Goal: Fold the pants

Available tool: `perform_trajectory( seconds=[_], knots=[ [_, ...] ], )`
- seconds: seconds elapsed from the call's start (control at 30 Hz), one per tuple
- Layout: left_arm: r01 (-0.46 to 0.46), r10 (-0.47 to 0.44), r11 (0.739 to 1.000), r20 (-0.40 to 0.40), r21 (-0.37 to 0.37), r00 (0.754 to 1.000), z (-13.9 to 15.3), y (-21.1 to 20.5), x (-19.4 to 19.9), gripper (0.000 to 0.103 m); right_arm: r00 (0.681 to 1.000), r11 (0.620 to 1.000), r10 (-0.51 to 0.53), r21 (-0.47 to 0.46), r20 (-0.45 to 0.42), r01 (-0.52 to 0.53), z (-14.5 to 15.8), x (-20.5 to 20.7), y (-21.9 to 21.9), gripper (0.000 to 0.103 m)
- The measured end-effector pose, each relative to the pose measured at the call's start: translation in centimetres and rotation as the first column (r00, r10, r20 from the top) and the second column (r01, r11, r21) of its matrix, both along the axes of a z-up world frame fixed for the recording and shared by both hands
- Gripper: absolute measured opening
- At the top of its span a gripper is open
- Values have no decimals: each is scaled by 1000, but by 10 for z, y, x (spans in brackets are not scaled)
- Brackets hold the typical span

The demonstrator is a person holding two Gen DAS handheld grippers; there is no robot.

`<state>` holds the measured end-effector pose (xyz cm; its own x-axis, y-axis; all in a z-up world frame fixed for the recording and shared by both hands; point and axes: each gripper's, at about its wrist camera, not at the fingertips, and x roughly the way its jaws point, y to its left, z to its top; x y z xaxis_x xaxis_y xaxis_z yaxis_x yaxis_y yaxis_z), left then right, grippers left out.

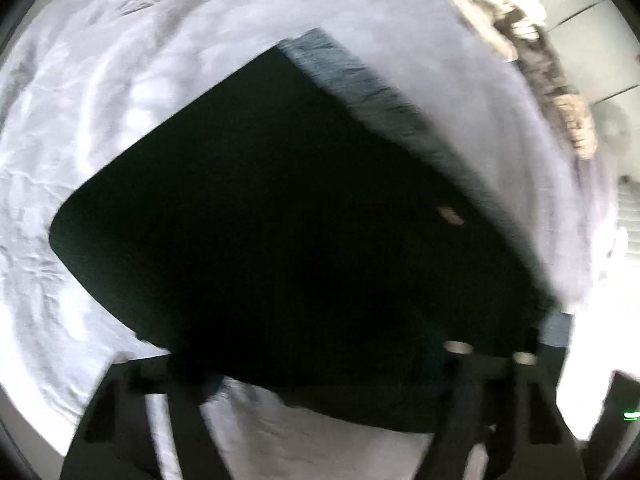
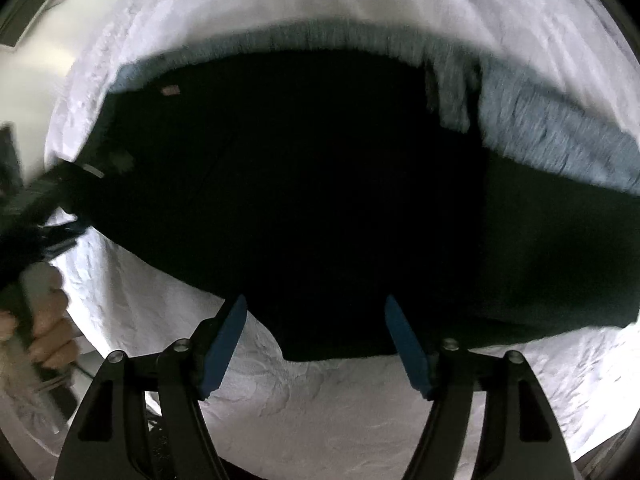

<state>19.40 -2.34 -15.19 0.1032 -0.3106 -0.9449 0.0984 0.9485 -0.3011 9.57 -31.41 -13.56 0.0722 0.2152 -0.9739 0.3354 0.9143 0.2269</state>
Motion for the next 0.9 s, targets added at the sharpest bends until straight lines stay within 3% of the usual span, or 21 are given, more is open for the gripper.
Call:
perform_trajectory(
  seconds=[0.1,0.2,0.27,0.3,0.37,0.47,0.63,0.8,0.9],
  knots=[
    [24,-31,997,85,72,996,13,-5,-5,41,999,1000,-8,11,52,7,21,15,-10,76],
    [136,-188,961,208,242,960,24,-29,-22,40,995,998,-2,57,101,-3,42,44,-18,76],
    [211,-340,893,287,398,895,26,-51,-41,40,993,992,4,123,116,-19,56,69,-19,76],
    [239,-419,844,313,480,852,24,-62,-52,40,993,985,18,170,118,-38,62,84,-16,76],
    [250,-483,799,335,547,809,22,-71,-62,40,989,972,85,211,117,-109,72,112,0,76],
    [252,-514,772,341,583,787,19,-74,-67,40,961,937,252,219,117,-273,78,152,44,76],
    [250,-544,745,346,618,764,18,-76,-72,40,875,850,481,212,55,-481,68,193,125,76],
    [243,-555,735,356,633,752,19,-77,-74,40,826,804,561,270,-48,-530,39,216,170,76],
    [236,-564,726,363,646,741,20,-79,-76,40,808,804,577,259,-122,-535,21,220,177,73]
  ],
)
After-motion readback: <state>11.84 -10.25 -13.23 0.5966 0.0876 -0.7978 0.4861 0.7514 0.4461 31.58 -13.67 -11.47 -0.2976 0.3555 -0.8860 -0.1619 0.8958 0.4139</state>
